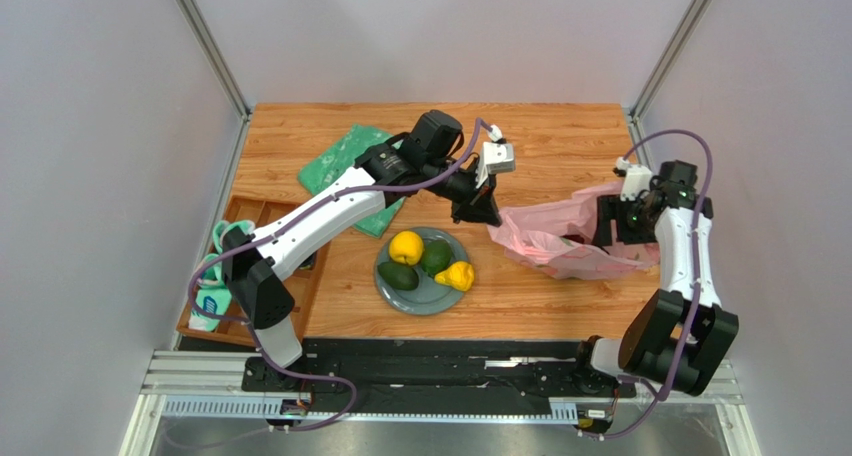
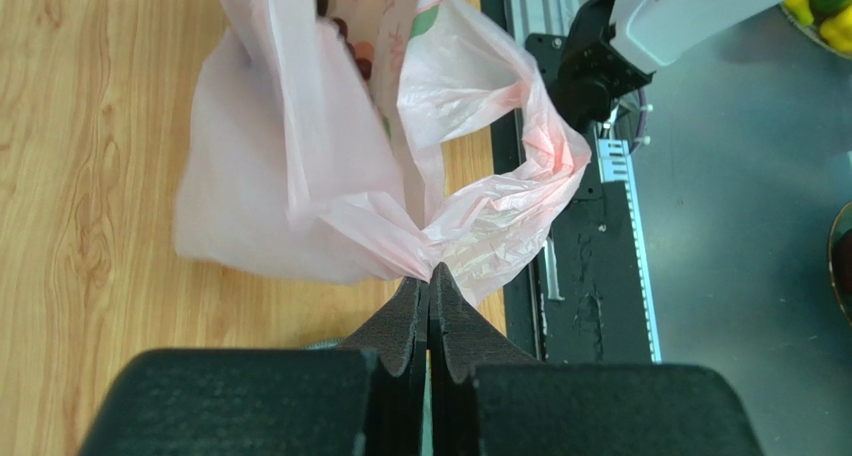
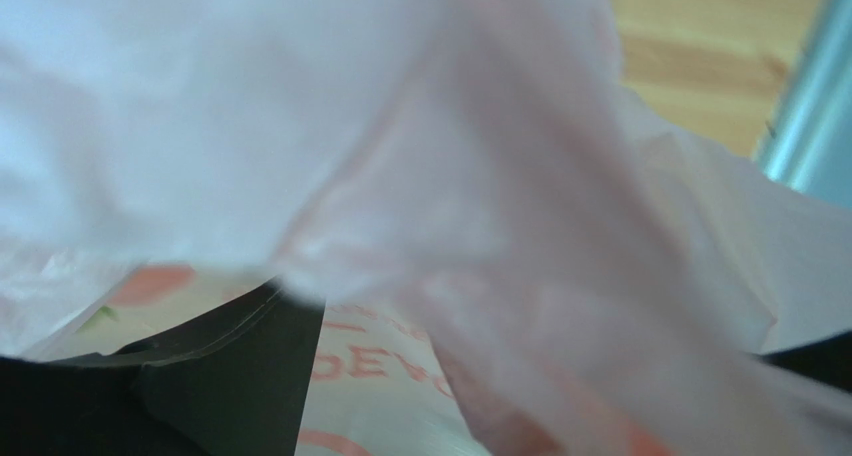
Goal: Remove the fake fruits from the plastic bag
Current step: Adjust the plastic bag at the center of the board.
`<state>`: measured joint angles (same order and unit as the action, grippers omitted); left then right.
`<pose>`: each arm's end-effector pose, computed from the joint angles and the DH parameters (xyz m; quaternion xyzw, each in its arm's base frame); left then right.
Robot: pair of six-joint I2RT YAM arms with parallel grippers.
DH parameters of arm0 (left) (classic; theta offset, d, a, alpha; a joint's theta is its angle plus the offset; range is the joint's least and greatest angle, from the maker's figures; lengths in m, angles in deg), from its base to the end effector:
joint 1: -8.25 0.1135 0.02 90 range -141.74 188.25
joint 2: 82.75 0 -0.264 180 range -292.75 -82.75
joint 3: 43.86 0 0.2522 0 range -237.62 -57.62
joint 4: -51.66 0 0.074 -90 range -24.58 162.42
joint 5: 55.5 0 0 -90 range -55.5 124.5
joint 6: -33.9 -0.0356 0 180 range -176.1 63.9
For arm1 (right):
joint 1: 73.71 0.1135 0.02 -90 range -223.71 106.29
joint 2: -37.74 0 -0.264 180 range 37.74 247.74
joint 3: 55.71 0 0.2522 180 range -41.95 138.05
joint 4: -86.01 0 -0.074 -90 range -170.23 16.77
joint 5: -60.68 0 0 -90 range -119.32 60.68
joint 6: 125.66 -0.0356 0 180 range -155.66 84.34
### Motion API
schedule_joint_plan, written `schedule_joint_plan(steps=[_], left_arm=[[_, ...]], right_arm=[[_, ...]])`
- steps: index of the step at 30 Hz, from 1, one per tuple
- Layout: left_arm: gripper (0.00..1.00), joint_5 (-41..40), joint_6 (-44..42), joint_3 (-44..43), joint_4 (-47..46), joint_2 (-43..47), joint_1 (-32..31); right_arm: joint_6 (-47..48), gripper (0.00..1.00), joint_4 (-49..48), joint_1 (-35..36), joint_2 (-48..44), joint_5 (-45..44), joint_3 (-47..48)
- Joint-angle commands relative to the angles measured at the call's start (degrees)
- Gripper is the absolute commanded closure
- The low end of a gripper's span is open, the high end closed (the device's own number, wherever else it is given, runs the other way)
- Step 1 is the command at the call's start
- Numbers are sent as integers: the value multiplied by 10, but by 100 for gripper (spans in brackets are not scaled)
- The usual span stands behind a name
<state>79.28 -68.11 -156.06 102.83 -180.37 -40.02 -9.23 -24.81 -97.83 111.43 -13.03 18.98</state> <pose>0.2334 -0.2994 0.3795 0.5628 0.6284 -0.4527 0.2890 0.2215 -0.0882 0.2709 -0.0464 0.9713 0.0458 0.2288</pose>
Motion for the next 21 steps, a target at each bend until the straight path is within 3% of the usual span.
schedule_joint_plan(steps=[1, 6, 11, 17, 18, 21], left_arm=[[100, 44, 44, -70, -46, -60, -3], [100, 42, 73, -111, -70, -108, -8], [100, 37, 76, -103, -75, -114, -8], [100, 30, 73, -89, -75, -103, -8], [100, 26, 71, -87, -76, -102, -7], [100, 26, 67, -86, -77, -103, -7]], right_arm=[[-2, 29, -44, 57, 44, 88, 37], [34, 31, -28, 88, 80, 129, 87], [72, 30, -46, 103, 97, 103, 69], [62, 24, -181, 119, 31, -128, 13], [70, 23, -174, 118, 17, -132, 13], [131, 25, -97, 115, -29, -32, 19]])
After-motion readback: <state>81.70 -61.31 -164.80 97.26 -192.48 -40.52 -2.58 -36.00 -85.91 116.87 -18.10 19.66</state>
